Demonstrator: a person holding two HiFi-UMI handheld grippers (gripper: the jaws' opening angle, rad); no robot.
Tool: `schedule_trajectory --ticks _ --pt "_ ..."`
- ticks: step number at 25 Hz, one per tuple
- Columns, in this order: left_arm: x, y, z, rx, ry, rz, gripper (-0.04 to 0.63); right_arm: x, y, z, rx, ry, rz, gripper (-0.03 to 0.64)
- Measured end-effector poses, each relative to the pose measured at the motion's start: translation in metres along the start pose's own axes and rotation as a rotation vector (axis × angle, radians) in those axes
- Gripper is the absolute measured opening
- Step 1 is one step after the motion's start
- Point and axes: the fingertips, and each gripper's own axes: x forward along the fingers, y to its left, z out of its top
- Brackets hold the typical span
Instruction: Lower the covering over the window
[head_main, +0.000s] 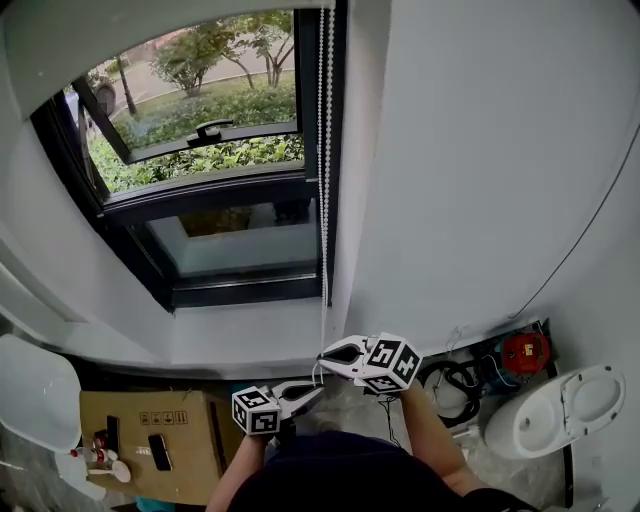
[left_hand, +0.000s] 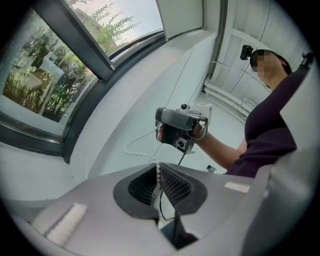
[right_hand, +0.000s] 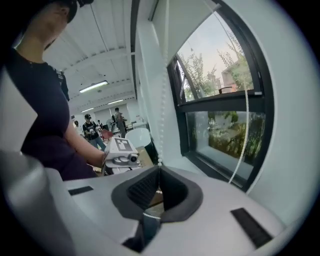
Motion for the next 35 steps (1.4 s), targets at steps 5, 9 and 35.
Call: schedule_trajectory --ticks 5,9,35 --pt "-0.012 0.007 0.004 -0.001 -0.014 0.045 0.026 0.009 0.007 -0.005 0.058 -0.048 0.05 0.014" --pt "-0.016 0.008 0.011 0.009 -0.04 0.064 0.026 0.009 0.0 -0.003 0.039 -0.032 0.05 0.014" --pt "-0.03 -0.021 0.124 0.438 0.035 0.132 0.028 0.003 -0.009 -0.066 0.112 0.056 0.027 0.014"
